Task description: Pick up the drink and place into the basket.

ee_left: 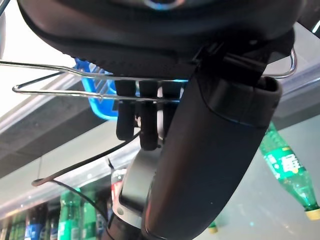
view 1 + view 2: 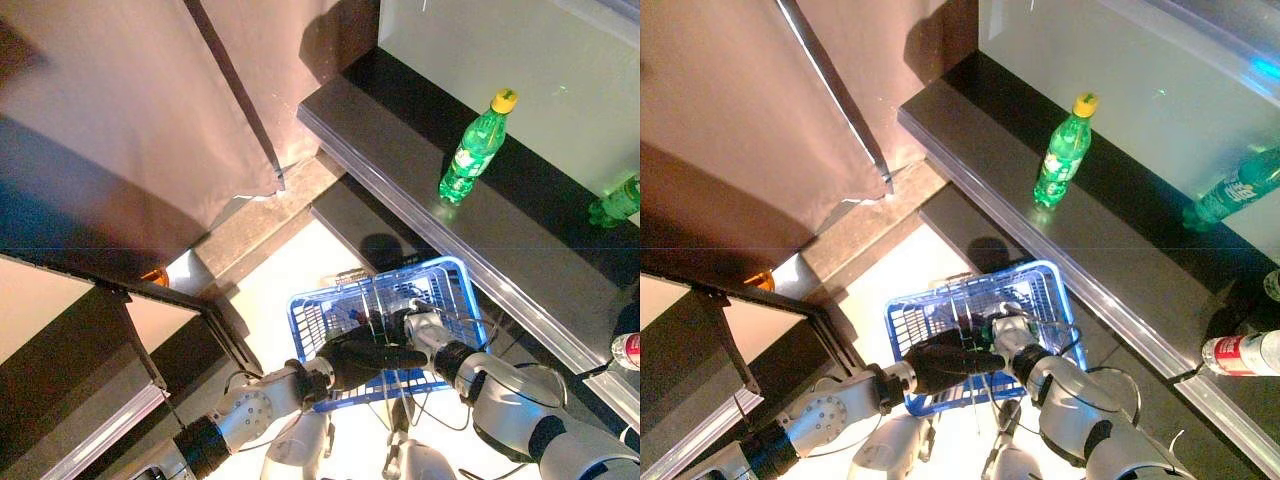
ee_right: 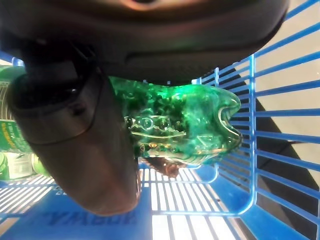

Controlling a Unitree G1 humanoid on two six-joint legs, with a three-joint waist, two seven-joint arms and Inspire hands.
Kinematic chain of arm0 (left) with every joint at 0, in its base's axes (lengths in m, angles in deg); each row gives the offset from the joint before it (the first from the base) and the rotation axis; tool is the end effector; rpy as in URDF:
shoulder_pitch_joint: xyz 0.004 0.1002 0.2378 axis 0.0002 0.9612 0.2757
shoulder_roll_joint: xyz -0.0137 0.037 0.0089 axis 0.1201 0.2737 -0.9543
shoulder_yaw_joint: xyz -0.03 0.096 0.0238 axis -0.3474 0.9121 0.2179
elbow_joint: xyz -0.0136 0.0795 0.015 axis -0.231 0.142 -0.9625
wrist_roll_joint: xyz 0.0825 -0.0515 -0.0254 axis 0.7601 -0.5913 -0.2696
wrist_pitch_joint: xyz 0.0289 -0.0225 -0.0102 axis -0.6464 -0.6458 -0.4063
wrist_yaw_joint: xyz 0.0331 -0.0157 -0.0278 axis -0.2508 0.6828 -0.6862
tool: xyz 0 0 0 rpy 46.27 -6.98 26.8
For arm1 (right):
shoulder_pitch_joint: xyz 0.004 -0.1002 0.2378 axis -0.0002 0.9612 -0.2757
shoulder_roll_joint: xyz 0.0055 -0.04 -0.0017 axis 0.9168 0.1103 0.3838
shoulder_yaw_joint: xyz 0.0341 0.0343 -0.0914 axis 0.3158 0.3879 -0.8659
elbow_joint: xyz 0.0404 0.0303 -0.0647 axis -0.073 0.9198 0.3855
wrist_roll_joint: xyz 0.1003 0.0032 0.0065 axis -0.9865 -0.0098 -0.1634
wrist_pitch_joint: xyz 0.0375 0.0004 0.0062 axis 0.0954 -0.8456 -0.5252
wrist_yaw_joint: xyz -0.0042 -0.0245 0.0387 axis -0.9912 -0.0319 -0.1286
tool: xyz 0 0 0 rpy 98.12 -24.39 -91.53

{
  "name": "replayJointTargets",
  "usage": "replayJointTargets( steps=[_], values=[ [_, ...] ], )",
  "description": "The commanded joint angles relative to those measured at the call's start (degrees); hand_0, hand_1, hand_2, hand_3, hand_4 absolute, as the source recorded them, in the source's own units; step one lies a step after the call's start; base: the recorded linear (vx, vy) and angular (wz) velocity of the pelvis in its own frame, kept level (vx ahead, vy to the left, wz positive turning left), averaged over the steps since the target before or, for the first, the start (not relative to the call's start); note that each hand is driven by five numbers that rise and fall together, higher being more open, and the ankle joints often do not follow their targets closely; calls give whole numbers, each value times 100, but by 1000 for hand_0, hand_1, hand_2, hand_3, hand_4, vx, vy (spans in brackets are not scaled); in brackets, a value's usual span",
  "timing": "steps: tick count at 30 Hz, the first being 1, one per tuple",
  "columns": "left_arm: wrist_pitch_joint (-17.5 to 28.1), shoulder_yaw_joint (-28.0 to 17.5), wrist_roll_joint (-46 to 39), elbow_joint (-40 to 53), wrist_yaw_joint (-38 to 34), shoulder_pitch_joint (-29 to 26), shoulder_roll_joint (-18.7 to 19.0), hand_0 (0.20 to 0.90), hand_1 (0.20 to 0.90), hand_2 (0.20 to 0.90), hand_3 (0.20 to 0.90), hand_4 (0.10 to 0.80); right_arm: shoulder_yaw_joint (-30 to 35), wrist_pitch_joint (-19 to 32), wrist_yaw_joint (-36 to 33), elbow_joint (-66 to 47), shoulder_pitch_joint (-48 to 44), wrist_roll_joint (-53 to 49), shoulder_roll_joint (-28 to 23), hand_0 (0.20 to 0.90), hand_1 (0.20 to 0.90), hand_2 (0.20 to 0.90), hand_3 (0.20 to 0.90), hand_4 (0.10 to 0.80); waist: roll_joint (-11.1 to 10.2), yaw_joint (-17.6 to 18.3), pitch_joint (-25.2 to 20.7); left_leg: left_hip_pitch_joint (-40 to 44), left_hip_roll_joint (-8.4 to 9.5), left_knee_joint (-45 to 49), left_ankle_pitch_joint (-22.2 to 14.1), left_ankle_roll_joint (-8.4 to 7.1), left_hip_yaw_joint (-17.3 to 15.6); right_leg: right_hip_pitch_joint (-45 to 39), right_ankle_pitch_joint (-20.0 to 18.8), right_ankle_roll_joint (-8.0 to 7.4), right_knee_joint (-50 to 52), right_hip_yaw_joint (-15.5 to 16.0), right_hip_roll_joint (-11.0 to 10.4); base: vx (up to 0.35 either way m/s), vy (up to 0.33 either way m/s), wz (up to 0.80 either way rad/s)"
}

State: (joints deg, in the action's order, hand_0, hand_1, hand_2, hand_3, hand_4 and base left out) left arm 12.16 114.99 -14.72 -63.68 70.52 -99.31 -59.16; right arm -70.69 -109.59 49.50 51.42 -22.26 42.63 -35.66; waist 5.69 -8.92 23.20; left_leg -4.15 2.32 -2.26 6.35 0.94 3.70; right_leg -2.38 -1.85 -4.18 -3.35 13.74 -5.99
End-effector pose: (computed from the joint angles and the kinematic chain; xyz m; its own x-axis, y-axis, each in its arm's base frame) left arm 0.1973 0.0929 0.0291 0.5408 -0.7983 -0.2650 0.4035 0.5227 -0.7510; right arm 0.3010 -0.1291 0.0181 0.7046 -0.1205 -0.6993 -0.7064 -0.2124 -0.6752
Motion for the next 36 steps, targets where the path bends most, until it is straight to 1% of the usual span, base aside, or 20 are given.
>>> replayJointTargets(
  steps=[1,6,13,16,19,21,22,25,30,32,34,36],
  values=[
    [744,46,-661,1536,1271,-908,-1276,300,300,300,200,100,-115,43,-421,87,-717,-234,116,900,900,900,900,800,-150,21,-207,-126,85,179,-376,-116,-167,478,-156,-99,391,-111,-368,0,0,0],
    [714,-14,-703,1523,1281,-917,-1308,300,300,300,200,100,-24,8,-445,141,-668,-373,151,900,900,900,900,800,-164,11,-242,-93,65,124,-375,-121,-180,465,-143,-95,380,-75,-355,0,0,0],
    [654,-91,-857,1475,1309,-933,-1307,300,300,300,200,100,204,143,-768,283,-577,-863,236,900,900,900,900,800,-202,-2,-361,26,27,36,-380,-145,-156,390,-117,-91,359,-40,-315,0,0,0],
    [517,-177,-975,1466,1267,-858,-1372,300,300,300,200,100,316,229,-808,314,-452,-949,314,900,900,900,900,800,-227,1,-457,107,-5,-22,-384,-158,-155,338,-98,-92,343,-36,-295,0,0,0],
    [528,-244,-1048,1431,1121,-807,-1408,300,300,300,200,100,415,429,-1039,402,-337,-1208,389,900,900,900,900,800,-245,-14,-560,177,-26,-70,-388,-163,-146,278,-84,-90,316,-15,-281,10,-6,0],
    [619,-317,-1113,1414,916,-753,-1401,300,300,300,200,100,506,644,-1190,443,-288,-1417,379,900,900,900,900,800,-255,-28,-648,236,-41,-110,-388,-168,-137,225,-71,-94,296,3,-276,51,-18,-2],
    [626,-400,-1138,1401,807,-706,-1378,300,300,300,200,100,547,780,-1282,411,-247,-1561,338,900,900,900,900,800,-269,-31,-697,267,-46,-129,-387,-174,-130,192,-67,-101,284,4,-266,54,-23,0],
    [611,-634,-1176,1416,516,-534,-1317,300,300,300,200,100,627,981,-1393,211,-143,-1750,203,900,900,900,900,800,-310,-29,-797,338,-68,-169,-388,-194,-125,116,-63,-124,252,15,-251,44,-24,0],
    [264,-1269,-1139,1735,227,101,-1062,300,300,300,200,100,840,1218,-1696,-574,285,-2199,-283,900,900,900,900,800,-365,-3,-955,471,-126,-243,-382,-241,-130,-23,-72,-165,177,9,-220,49,-18,-2],
    [199,-1415,-1148,1873,179,287,-949,300,300,300,200,100,905,1113,-1764,-1017,438,-2313,-439,900,900,900,900,800,-374,4,-970,495,-139,-244,-389,-247,-130,-54,-68,-166,168,12,-213,18,-5,-1],
    [97,-1703,-1066,2045,110,642,-835,300,300,300,200,100,1050,979,-1974,-1798,793,-2404,-717,900,900,900,900,800,-393,24,-1010,556,-168,-240,-405,-257,-141,-122,-55,-171,157,17,-207,55,-10,-5],
    [-16,-2009,-984,2167,115,1046,-740,300,300,300,200,100,1258,868,-2028,-2722,1289,-2284,-1058,900,900,900,900,800,-416,65,-1066,616,-198,-243,-426,-265,-158,-189,-41,-183,137,4,-198,59,-11,-7]
  ],
)
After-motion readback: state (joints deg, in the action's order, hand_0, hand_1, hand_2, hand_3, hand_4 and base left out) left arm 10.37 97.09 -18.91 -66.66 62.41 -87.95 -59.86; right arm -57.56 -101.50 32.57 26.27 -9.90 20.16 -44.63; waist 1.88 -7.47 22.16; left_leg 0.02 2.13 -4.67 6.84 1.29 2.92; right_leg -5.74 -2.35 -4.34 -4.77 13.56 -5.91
